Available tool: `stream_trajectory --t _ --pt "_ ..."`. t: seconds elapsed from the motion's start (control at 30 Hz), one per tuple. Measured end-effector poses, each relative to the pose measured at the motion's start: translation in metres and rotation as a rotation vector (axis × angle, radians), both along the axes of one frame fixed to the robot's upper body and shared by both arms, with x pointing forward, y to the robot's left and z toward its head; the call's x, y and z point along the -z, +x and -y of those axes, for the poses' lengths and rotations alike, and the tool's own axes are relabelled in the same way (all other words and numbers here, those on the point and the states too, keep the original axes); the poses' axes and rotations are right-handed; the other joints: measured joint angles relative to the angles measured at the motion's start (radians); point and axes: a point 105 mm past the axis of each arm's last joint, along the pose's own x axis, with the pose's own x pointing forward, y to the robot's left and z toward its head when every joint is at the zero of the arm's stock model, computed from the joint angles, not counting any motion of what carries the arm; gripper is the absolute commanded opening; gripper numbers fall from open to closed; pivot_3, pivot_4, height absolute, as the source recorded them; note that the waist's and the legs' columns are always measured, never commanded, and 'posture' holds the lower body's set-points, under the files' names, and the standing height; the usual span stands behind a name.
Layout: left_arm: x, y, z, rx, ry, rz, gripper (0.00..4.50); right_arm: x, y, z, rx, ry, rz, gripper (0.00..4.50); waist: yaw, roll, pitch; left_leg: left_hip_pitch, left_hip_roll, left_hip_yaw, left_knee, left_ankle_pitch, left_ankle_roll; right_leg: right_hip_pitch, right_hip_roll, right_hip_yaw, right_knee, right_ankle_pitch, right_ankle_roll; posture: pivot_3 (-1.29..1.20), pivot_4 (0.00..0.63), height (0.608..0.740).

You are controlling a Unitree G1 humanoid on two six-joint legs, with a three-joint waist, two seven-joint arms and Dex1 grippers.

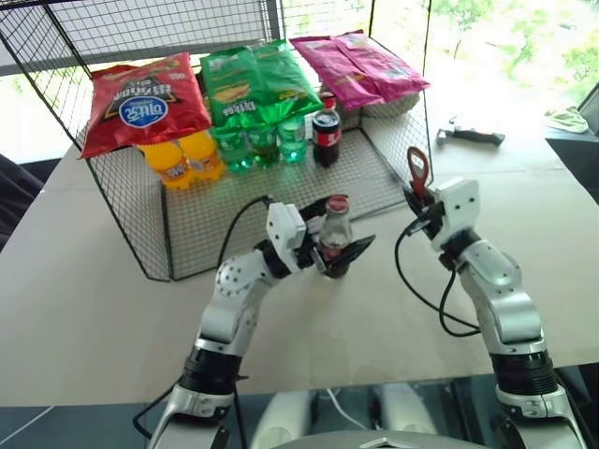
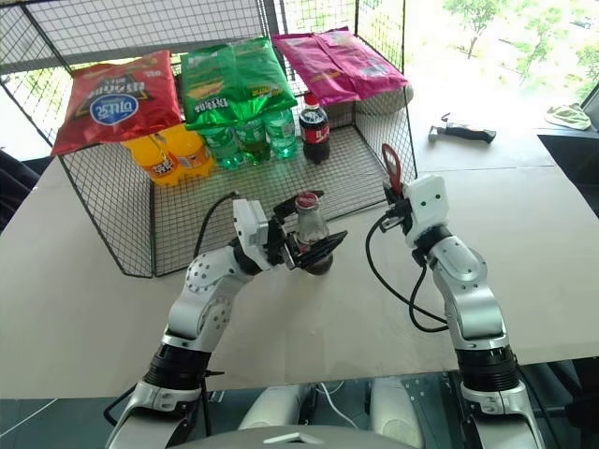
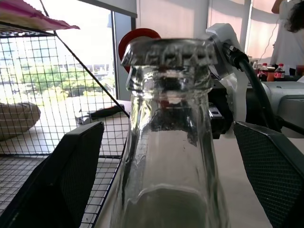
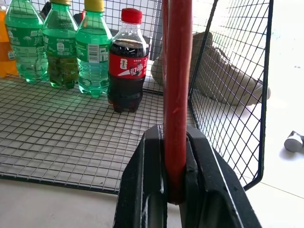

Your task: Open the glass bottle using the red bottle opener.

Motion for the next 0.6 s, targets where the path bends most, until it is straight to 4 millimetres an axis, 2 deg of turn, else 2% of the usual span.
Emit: stream_trajectory --t 0.6 --pt "-0.0046 -0.0006 0.0 0.0 -0.052 -0.003 4.48 0.0004 0.0047 0.0001 -0.001 0.0 0.003 0.0 0.0 0.0 0.0 0.0 0.0 0.0 0.0 0.0 0.0 0.0 0.0 0.0 0.0 0.0 0.0 0.0 0.15 0.74"
